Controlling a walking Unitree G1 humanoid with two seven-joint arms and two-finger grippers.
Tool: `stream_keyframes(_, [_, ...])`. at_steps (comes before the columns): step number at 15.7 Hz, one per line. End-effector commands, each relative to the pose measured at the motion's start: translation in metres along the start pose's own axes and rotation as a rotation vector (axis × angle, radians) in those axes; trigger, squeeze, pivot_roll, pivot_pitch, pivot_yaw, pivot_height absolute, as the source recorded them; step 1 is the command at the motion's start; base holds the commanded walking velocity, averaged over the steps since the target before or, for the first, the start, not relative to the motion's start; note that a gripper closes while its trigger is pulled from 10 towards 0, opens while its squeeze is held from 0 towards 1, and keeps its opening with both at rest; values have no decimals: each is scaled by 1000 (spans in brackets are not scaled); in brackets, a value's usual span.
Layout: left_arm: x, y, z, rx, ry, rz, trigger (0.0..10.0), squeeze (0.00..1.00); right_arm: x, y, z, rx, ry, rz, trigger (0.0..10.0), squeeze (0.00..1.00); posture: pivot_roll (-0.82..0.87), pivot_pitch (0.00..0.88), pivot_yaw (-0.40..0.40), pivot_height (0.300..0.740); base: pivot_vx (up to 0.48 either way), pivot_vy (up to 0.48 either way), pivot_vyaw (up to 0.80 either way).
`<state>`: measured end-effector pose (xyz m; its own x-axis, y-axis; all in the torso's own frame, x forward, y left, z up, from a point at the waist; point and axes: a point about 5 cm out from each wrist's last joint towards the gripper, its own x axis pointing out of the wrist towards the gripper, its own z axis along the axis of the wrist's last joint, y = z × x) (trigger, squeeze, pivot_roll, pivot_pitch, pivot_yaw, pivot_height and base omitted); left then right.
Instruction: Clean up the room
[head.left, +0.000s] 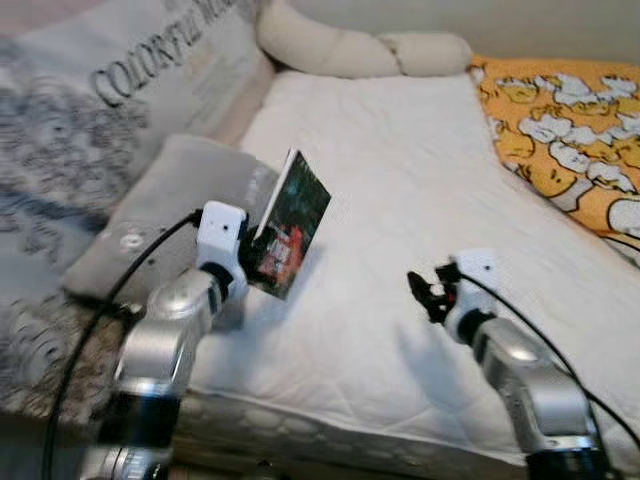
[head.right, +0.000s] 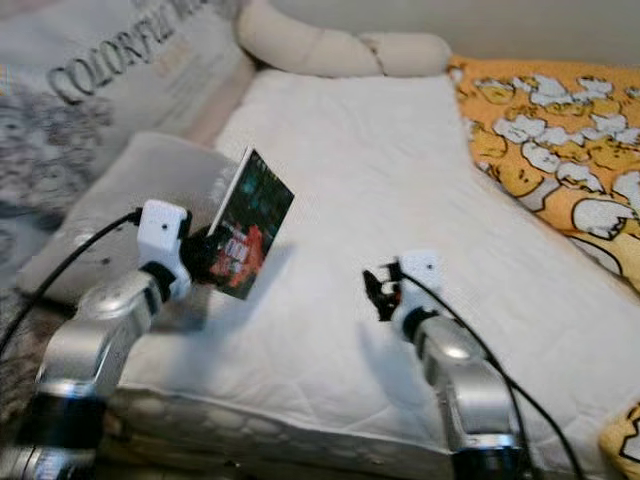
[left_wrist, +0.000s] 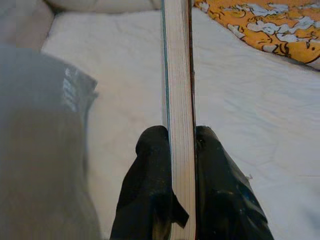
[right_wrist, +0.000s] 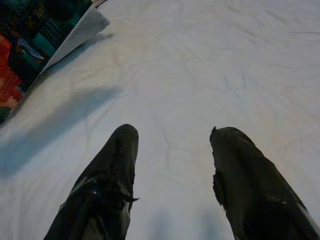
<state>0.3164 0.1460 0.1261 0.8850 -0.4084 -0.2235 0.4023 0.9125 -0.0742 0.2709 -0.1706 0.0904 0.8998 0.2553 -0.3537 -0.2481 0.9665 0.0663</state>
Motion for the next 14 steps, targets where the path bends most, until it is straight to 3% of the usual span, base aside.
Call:
stream_keyframes(1, [9, -2, 14, -27, -35, -37, 10000, 0, -4, -4, 6, 0, -9, 17, 10000, 0, 5, 0, 47, 740, 0, 0, 0])
stream_keyframes(3, [26, -7, 13, -123, -3, -83, 10000, 0, -11, -11, 8, -22, 9, 58, 10000, 0, -17, 0, 52, 740, 0, 0, 0])
stream_keyframes(4, [38, -13, 11, -221, 18, -122, 10000, 0, -17, -15, 9, -58, 33, 101, 10000, 0, -39, 0, 57, 740, 0, 0, 0])
stream_keyframes(7, [56, -21, -1, -397, 83, -142, 10000, 0, -27, -18, 13, -106, 74, 178, 10000, 0, -97, 0, 68, 740, 0, 0, 0])
stream_keyframes(9, [61, -23, -12, -432, 123, -122, 10000, 0, -31, -20, 15, -128, 95, 203, 10000, 0, -122, 0, 71, 740, 0, 0, 0])
stream_keyframes(11, [67, -30, -36, -455, 187, -54, 10000, 0, -40, -20, 19, -165, 138, 215, 10000, 0, -197, 0, 63, 740, 0, 0, 0])
stream_keyframes(14, [66, -33, -55, -462, 218, 24, 10000, 0, -53, -9, 19, -181, 182, 279, 10000, 0, -258, 0, 41, 740, 0, 0, 0])
